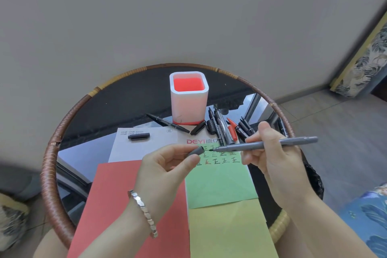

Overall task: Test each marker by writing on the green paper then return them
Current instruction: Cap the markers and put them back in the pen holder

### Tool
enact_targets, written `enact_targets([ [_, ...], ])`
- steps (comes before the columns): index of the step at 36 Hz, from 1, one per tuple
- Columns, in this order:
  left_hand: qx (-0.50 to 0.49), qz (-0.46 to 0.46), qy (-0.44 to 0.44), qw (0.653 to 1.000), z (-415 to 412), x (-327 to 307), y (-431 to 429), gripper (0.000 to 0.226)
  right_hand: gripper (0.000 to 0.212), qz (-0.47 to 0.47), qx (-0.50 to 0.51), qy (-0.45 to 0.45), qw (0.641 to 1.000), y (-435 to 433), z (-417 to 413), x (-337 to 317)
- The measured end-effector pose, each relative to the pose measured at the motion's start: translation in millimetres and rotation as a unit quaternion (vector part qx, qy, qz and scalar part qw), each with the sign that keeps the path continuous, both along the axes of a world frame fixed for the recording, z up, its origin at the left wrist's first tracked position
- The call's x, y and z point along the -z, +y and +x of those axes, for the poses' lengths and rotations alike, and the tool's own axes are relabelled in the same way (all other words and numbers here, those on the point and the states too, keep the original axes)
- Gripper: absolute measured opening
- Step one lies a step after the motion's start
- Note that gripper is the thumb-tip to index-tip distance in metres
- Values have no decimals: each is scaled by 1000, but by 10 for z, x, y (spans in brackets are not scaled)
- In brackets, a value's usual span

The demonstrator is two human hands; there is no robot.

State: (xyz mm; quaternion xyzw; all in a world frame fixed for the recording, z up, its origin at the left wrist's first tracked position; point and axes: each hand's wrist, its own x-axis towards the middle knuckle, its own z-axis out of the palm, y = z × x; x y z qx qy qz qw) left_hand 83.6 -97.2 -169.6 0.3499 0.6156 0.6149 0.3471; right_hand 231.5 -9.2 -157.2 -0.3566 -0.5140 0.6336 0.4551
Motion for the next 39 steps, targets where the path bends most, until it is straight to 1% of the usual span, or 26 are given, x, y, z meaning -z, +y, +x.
enact_targets([
  [2, 5, 1, 6, 1000, 4, -2, 1, 21, 34, 1, 2, -1, 1000, 4, 2, 2],
  [6, 18, 6, 8, 1000, 10, 2, 11, 31, 34, 11, 6, -8, 1000, 15, 4, 4],
  [10, 33, 6, 17, 999, 34, 19, 25, 33, 34, 45, 0, -53, 998, -13, -12, 16],
  [14, 44, 33, 65, 996, 56, 24, 58, 33, 30, 59, 3, -60, 996, -28, -15, 19],
  [16, 53, 78, 117, 989, 39, 46, 89, 23, 29, 66, -1, -61, 996, -4, -7, 18],
  [18, 66, 113, 187, 974, 18, 72, 110, 13, 24, 83, -11, -66, 994, 24, 5, 11],
  [19, 73, 125, 207, 968, 6, 89, 121, 9, 23, 93, -17, -62, 994, 36, 12, 5],
  [20, 75, 136, 221, 963, -7, 99, 134, 11, 24, 101, -23, -55, 993, 45, 18, -5],
  [22, 74, 152, 239, 956, -5, 87, 163, 15, 33, 114, -39, -31, 992, 60, 36, -23],
  [24, 77, 164, 235, 955, 22, 64, 185, 13, 40, 124, -60, -19, 990, 68, 39, -23],
  [26, 79, 172, 228, 955, 43, 52, 194, 10, 41, 138, -65, -18, 988, 58, 21, -18],
  [28, 76, 178, 244, 950, 41, 41, 185, 11, 36, 151, -59, -12, 987, 48, 4, 6],
  [30, 71, 185, 268, 943, 31, 28, 169, 13, 23, 170, -53, -1, 984, 40, -10, 13],
  [31, 69, 188, 274, 941, 29, 20, 156, 13, 22, 185, -54, 3, 981, 38, -12, 16],
  [34, 78, 186, 267, 942, 47, -12, 109, 11, 29, 214, -84, 24, 973, 38, -14, -11],
  [36, 94, 174, 232, 953, 58, -19, 93, 10, 30, 220, -102, 22, 970, 48, -5, -40],
  [38, 111, 145, 165, 969, 39, -5, 116, 11, 31, 229, -92, -15, 969, 54, -18, -64],
  [39, 117, 123, 156, 973, 13, 18, 147, 10, 30, 234, -74, -40, 969, 62, -37, -54],
])
